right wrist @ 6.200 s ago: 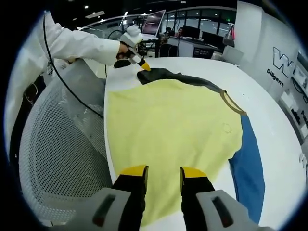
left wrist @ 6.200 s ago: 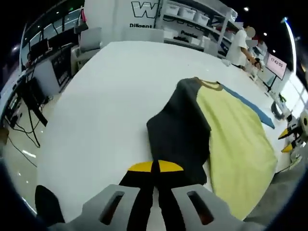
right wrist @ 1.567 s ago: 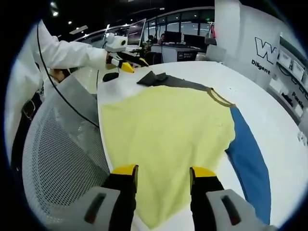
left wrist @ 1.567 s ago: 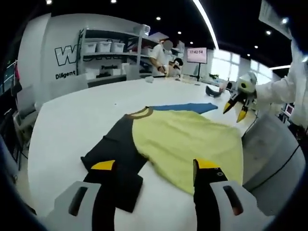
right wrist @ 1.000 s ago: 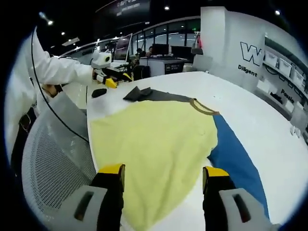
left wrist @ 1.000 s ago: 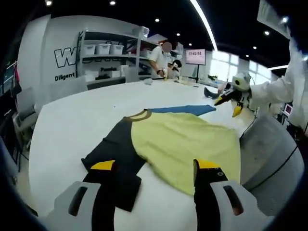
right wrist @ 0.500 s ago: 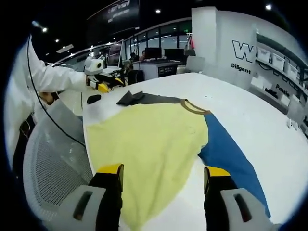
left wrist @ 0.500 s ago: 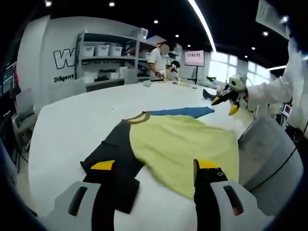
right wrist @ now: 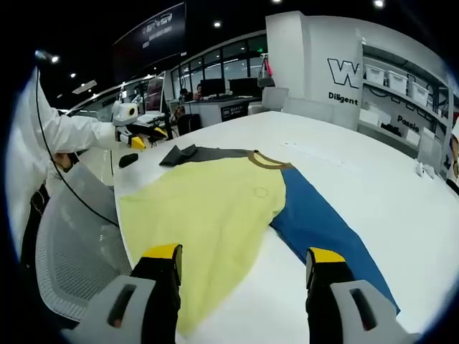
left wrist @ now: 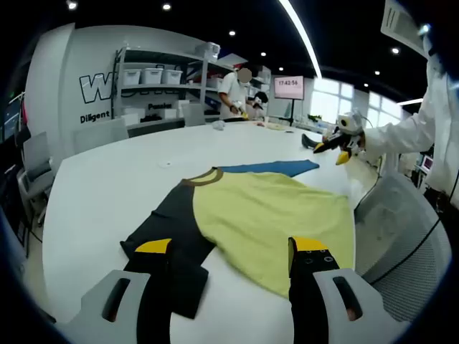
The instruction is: Fold the garment on the visible template until the final outline fits inside the template.
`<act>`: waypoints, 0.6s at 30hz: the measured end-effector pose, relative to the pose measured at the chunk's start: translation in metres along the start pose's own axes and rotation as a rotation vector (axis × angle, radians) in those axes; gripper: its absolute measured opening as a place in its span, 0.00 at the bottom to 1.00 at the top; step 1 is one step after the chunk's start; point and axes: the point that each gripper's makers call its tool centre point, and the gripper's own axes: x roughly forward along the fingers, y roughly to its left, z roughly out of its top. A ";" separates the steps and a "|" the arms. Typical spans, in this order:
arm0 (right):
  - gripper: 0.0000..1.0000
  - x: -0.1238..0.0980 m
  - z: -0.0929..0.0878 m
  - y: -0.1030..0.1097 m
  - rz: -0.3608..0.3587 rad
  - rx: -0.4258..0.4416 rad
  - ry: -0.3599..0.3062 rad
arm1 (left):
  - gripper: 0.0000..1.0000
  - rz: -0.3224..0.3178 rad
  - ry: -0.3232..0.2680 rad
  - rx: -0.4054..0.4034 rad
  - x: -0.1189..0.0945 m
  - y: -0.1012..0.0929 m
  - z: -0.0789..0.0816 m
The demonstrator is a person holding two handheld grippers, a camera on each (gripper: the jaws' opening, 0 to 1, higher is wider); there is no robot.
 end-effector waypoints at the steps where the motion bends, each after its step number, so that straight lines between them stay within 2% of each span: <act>1: 0.70 -0.001 0.000 -0.002 -0.003 0.010 -0.006 | 0.61 0.000 0.001 0.000 0.000 0.000 0.000; 6: 0.71 -0.008 -0.003 -0.020 -0.031 0.032 -0.016 | 0.62 -0.003 0.001 -0.001 0.000 0.002 -0.001; 14: 0.73 -0.017 -0.006 -0.031 -0.052 0.042 -0.025 | 0.62 -0.019 -0.015 0.003 0.002 0.000 0.005; 18: 0.73 -0.024 -0.013 -0.039 -0.068 0.059 -0.017 | 0.62 -0.040 -0.026 0.019 0.002 -0.004 0.011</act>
